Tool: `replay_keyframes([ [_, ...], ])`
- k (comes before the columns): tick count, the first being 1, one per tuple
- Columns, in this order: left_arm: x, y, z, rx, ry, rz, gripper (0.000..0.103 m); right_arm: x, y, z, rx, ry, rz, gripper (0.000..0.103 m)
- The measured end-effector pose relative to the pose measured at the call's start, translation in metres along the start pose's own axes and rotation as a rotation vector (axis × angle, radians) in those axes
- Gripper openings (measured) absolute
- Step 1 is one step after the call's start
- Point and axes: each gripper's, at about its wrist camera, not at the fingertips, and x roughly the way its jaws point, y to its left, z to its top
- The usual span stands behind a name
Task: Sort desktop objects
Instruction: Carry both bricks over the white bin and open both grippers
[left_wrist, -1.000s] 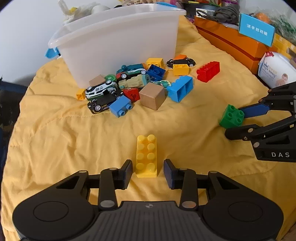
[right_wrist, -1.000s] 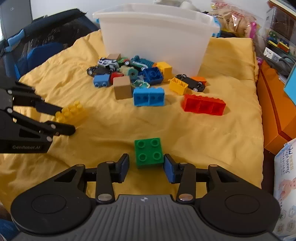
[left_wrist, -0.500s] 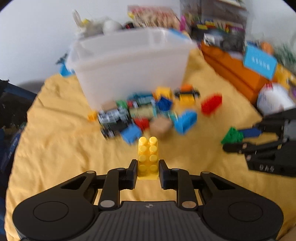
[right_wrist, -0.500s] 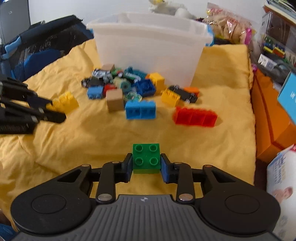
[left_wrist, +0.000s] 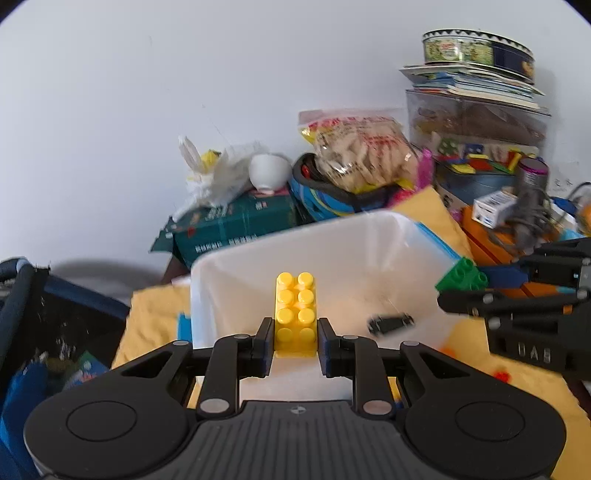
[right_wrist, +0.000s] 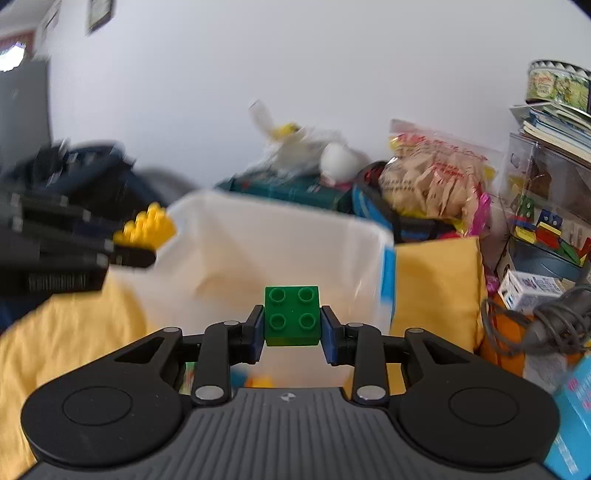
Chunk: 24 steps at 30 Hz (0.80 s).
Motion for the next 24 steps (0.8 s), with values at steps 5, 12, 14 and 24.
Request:
replay_keyframes([
  [5, 0.034, 0.006, 0.006, -0.041, 0.074, -0.019, 0.033, 0.032, -0.008, 0.014, 0.046, -0.008, -0.020, 0.051],
  [12, 0.002, -0.004, -0.026, 0.007, 0.027, -0.044, 0.046, 0.016, -0.019, -0.024, 0.093, 0.005, 0.016, 0.055],
  [14, -0.014, -0.009, -0.044, 0.027, 0.034, -0.061, 0.057, 0.002, -0.016, -0.034, 0.058, -0.001, 0.015, 0.057],
  [24, -0.024, -0.043, -0.132, 0.062, 0.230, -0.147, 0.059, -0.021, -0.001, -0.108, -0.008, 0.191, 0.051, 0.053],
])
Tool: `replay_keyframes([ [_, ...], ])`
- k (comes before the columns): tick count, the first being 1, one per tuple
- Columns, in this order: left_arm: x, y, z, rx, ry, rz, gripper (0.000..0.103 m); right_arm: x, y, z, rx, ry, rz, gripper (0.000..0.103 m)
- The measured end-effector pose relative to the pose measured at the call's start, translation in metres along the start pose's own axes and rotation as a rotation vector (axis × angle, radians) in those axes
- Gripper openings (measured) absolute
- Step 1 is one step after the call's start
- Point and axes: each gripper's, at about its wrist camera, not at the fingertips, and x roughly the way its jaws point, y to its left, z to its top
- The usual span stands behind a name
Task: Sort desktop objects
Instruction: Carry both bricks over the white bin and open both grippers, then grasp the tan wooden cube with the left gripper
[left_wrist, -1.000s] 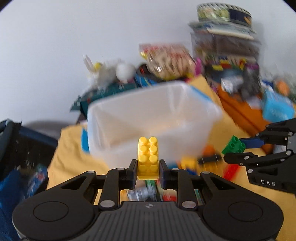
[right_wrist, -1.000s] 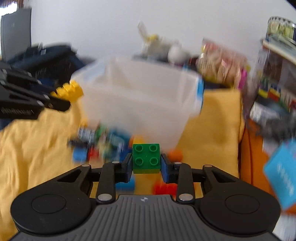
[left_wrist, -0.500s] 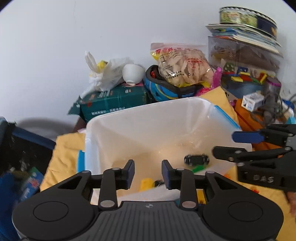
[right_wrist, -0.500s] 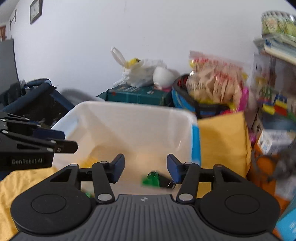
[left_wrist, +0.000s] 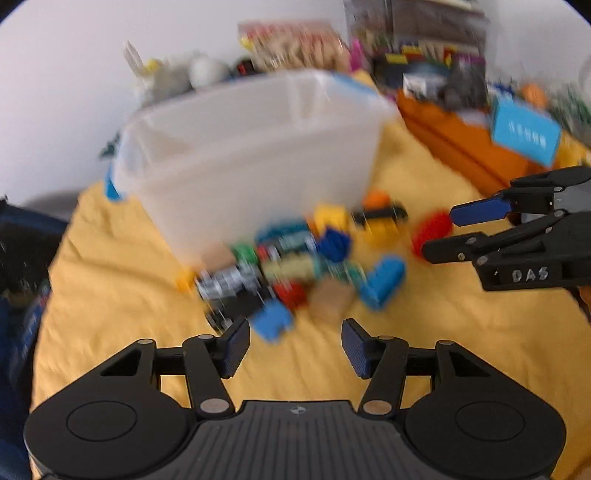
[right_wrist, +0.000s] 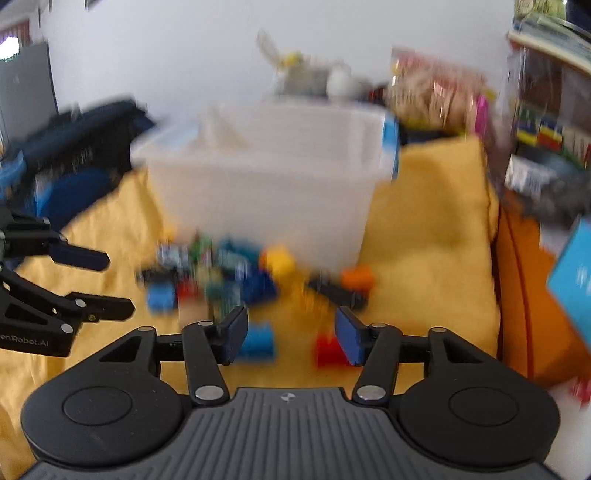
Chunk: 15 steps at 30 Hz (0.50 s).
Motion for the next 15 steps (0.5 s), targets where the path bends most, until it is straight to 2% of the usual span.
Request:
replay_keyframes([
  [5, 0.011, -0.014, -0.002, 0.025, 0.013, -0.036, 0.059, 0.003, 0.013, -0.023, -0.015, 0.064, 0.029, 0.052],
  [7, 0.018, -0.018, 0.005, 0.070, -0.001, -0.026, 0.058, 0.001, 0.017, -0.030, -0.014, 0.069, 0.020, 0.052],
  [9, 0.028, -0.018, 0.012, 0.099, -0.004, -0.024, 0.053, -0.003, 0.020, -0.036, -0.011, 0.071, 0.030, 0.052],
  [11, 0.039, -0.016, 0.020, 0.098, 0.003, -0.057, 0.048, -0.006, 0.022, -0.039, -0.006, 0.074, 0.023, 0.052],
  [15, 0.057, -0.015, 0.030, 0.120, 0.037, -0.085, 0.048, -0.018, 0.023, -0.044, 0.004, 0.069, 0.014, 0.053],
])
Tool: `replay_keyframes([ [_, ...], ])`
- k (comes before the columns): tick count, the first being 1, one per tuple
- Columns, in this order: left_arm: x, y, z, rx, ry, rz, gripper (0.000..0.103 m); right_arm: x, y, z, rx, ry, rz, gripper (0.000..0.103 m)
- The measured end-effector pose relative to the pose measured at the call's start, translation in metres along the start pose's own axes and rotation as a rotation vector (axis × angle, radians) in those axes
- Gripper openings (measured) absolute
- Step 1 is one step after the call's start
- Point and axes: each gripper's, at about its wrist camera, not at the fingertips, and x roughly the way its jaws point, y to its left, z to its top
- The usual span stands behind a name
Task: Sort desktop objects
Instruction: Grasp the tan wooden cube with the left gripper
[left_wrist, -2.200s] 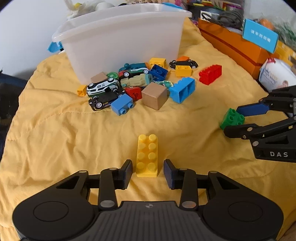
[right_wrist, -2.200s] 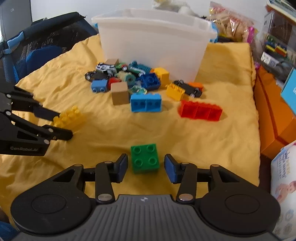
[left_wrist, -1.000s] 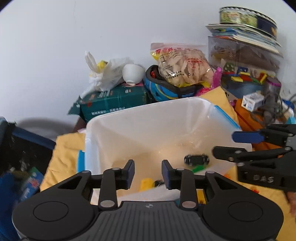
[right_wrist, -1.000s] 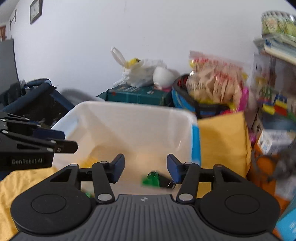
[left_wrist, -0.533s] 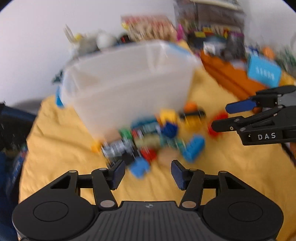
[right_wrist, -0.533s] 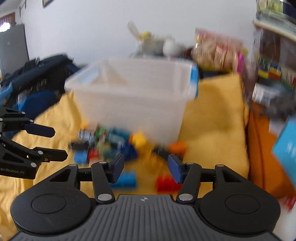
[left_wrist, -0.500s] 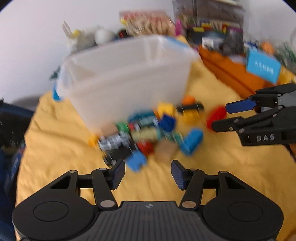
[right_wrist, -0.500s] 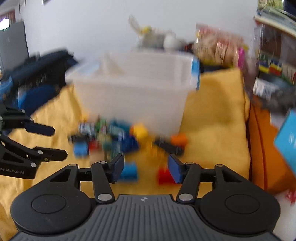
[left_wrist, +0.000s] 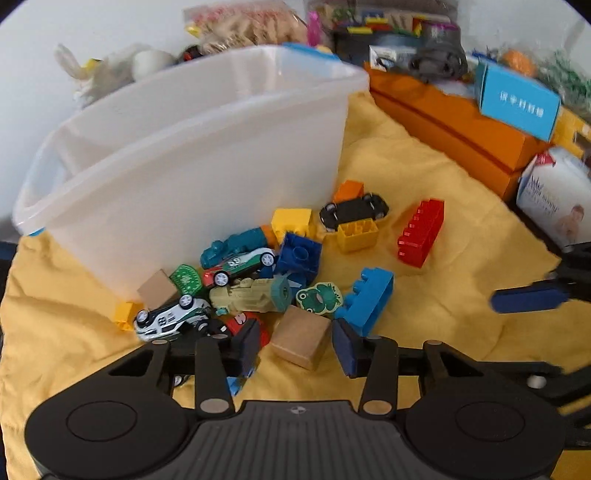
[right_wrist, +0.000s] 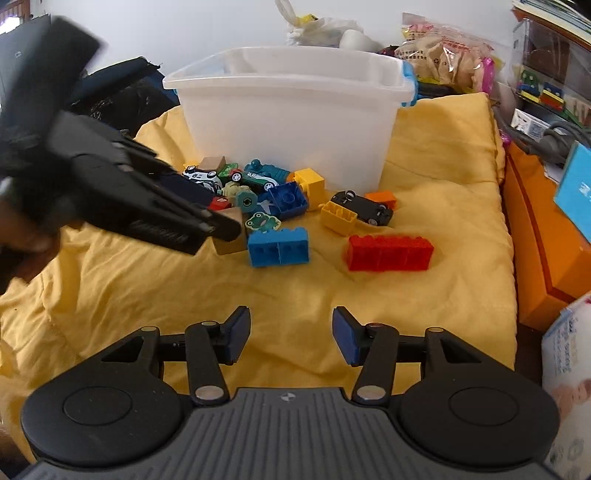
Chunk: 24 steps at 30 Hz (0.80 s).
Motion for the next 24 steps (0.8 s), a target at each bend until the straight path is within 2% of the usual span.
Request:
replay_keyframes([
  [3, 0.011, -0.001, 0.001, 0.041, 0.031, -0.032, 0.042, -0.006, -0.001, -0.006, 0.014, -0.004, -0.016, 0.053],
  [8, 0.008, 0.004, -0.008, -0.037, 0.048, -0.061, 0.033, -0.008, -0.005, -0.013, 0.031, 0.011, -0.038, 0.052],
  [14, -0.021, 0.000, -0.045, -0.103, 0.071, -0.063, 0.033, -0.003, 0.001, -0.009, 0.006, 0.005, -0.017, 0.052],
  [20, -0.043, -0.008, -0.073, -0.101, 0.080, 0.007, 0.033, 0.009, 0.015, 0.018, -0.039, -0.060, 0.034, 0.049],
  [24, -0.040, -0.009, -0.082, -0.121, 0.091, 0.008, 0.033, 0.028, 0.021, 0.052, -0.032, -0.088, 0.076, 0.047],
])
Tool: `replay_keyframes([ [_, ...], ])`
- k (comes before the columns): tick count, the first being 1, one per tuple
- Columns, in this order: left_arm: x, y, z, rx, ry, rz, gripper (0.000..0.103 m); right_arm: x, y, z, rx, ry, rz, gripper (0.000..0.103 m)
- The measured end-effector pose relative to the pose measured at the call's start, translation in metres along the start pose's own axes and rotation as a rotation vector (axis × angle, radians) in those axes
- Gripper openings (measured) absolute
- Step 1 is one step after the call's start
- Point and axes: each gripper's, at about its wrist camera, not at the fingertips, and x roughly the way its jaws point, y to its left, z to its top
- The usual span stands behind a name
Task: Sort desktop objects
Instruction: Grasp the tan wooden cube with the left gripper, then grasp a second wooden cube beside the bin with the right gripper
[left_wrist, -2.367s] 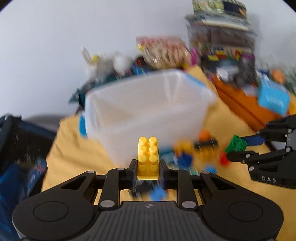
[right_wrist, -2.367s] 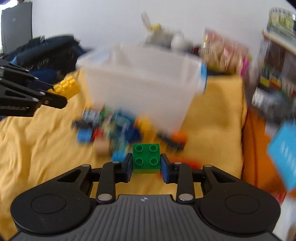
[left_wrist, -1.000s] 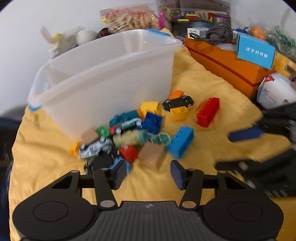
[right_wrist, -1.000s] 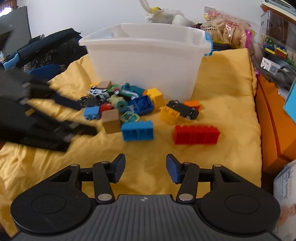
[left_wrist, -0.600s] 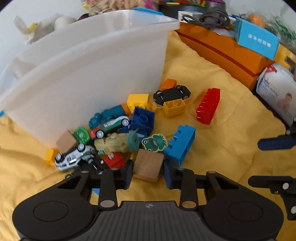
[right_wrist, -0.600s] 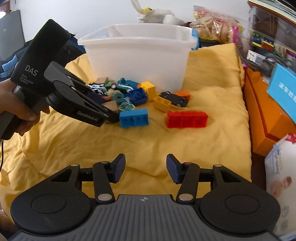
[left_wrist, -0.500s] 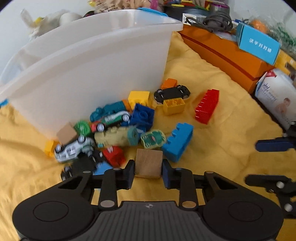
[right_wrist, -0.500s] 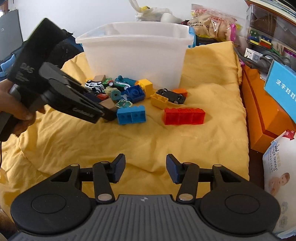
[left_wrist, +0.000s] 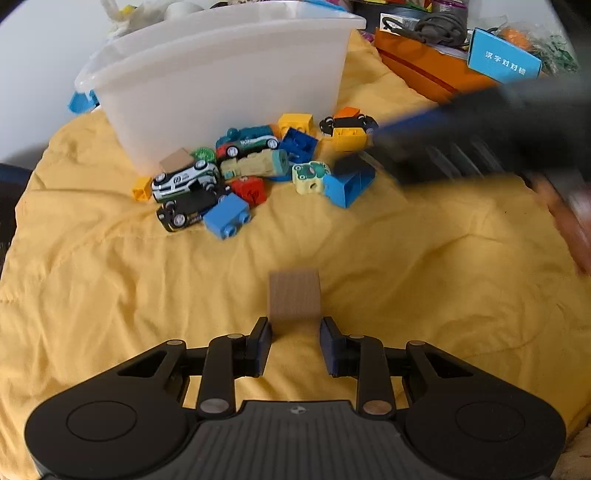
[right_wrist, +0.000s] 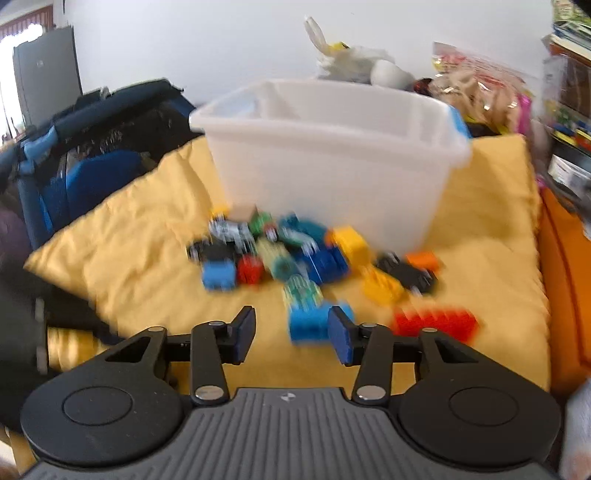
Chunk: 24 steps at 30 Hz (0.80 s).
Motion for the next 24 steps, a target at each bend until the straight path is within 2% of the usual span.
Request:
replay_keyframes([
  [2, 0.000, -0.001, -0.002, 0.008, -0.010, 0.004, 0.034, 0.012, 0.001, 0.018, 0.007, -0.021, 0.037, 0.046],
  [6, 0.000, -0.001, -0.003, 0.023, -0.015, -0.003, 0.037, 0.034, 0.008, 0.046, -0.052, -0.046, 0.031, 0.045],
  [8, 0.001, 0.001, -0.004, 0.019, -0.018, -0.013, 0.041, 0.045, 0.008, 0.054, -0.063, -0.041, 0.033, 0.047],
  [13, 0.000, 0.002, -0.007, 0.010, -0.033, -0.030, 0.042, 0.076, 0.027, 0.065, -0.086, -0.016, 0.095, 0.045],
  [19, -0.001, 0.005, -0.012, -0.003, -0.050, -0.040, 0.042, 0.123, 0.045, 0.072, -0.096, 0.066, 0.034, 0.040],
  [24, -0.001, 0.005, -0.013, 0.009, -0.054, -0.039, 0.043, 0.133, 0.056, 0.075, -0.128, 0.062, 0.015, 0.042],
])
